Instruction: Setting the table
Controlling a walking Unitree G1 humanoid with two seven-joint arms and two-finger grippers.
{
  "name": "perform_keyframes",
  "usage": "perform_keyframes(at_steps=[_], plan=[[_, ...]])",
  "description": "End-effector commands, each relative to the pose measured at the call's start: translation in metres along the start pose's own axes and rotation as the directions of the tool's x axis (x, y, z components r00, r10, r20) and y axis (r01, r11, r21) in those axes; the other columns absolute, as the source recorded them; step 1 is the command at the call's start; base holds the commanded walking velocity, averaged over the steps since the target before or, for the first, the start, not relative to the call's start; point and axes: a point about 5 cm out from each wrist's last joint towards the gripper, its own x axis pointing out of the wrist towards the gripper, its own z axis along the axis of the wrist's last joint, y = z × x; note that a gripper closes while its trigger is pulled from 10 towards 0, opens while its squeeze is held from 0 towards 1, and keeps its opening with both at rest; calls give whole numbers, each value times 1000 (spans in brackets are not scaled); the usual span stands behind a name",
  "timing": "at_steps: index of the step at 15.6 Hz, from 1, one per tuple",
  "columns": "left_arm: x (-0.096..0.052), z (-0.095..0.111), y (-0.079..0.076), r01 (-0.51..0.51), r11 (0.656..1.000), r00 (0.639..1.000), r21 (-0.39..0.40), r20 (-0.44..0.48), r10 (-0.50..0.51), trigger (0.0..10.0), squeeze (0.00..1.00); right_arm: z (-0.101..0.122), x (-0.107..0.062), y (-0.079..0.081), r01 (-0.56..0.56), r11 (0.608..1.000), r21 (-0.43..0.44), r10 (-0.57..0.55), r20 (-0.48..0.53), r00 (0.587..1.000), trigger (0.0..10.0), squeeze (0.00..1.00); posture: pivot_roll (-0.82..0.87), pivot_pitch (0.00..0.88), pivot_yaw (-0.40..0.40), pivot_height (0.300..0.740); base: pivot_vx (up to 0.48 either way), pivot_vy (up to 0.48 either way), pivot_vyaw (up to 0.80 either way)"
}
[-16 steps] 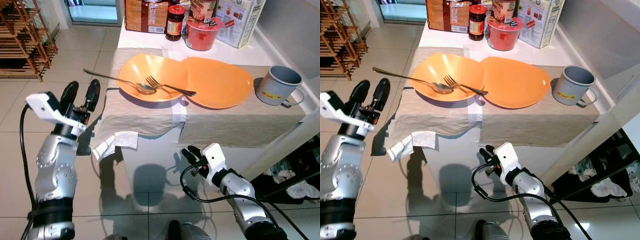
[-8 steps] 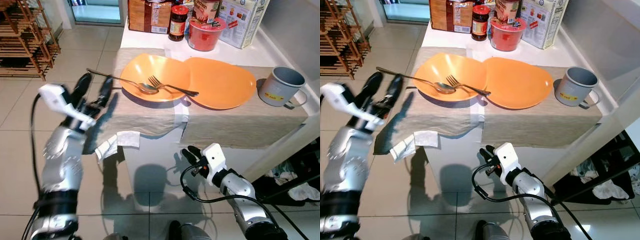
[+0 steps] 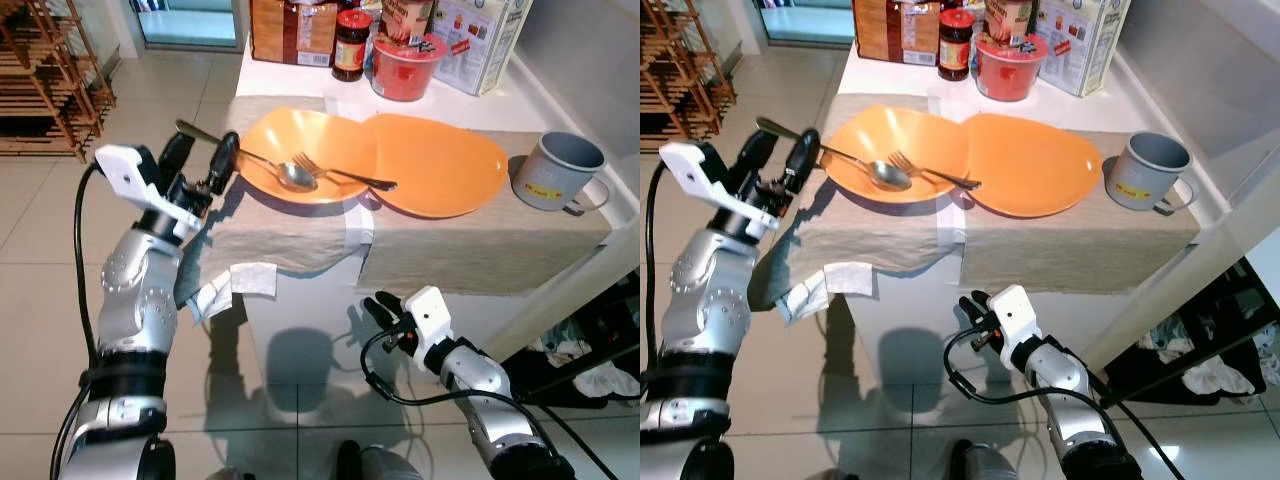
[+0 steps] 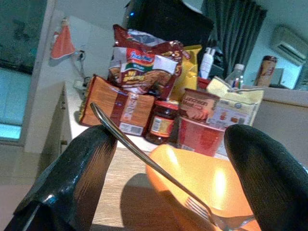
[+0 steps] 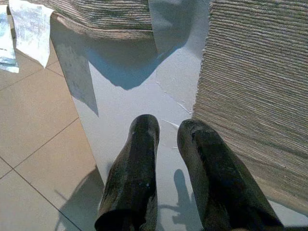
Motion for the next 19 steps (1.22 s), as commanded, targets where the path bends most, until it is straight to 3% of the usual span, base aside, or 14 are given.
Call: perform_keyframes(at_steps=[1,5,6,7,11,16,18,19], plan=[[2,-2,2,-28,1000,999,9,-19,28,10000,0,1,-4,-4,16,1000,3,-16,8,1000,10000,0,-83,95,-34,740,0,0,0],[7,-1,13,-118,993,993,-27,-3,118,10000,0,1,-5,-3,19,1000,1,-19,11,1000,10000,0,-86,96,-34,740,0,0,0],[10,1,12,-121,992,993,-37,6,121,8627,0,1,-5,-3,18,1000,1,-18,11,1000,10000,0,-85,96,-35,740,0,0,0],[12,3,12,-123,991,992,-49,15,124,0,0,1,-6,-2,17,1000,0,-17,11,1000,10000,0,-85,97,-33,740,0,0,0],[16,4,10,-112,989,993,-95,20,114,0,0,1,-6,-2,17,1000,-1,-17,10,1000,10000,0,-86,103,-30,740,0,0,0],[12,-7,2,-62,990,997,-128,-50,56,0,0,2,-6,-1,23,1000,1,-23,13,1000,10000,0,-83,106,-24,740,0,0,0],[13,16,14,-142,981,988,-135,38,149,0,0,2,-6,-1,26,1000,4,-26,14,1000,10000,0,-85,104,-23,740,0,0,0],[14,26,15,-148,977,984,-150,76,161,10000,1000,2,-6,-1,27,1000,4,-27,14,1000,10000,0,-85,104,-23,740,0,0,0]])
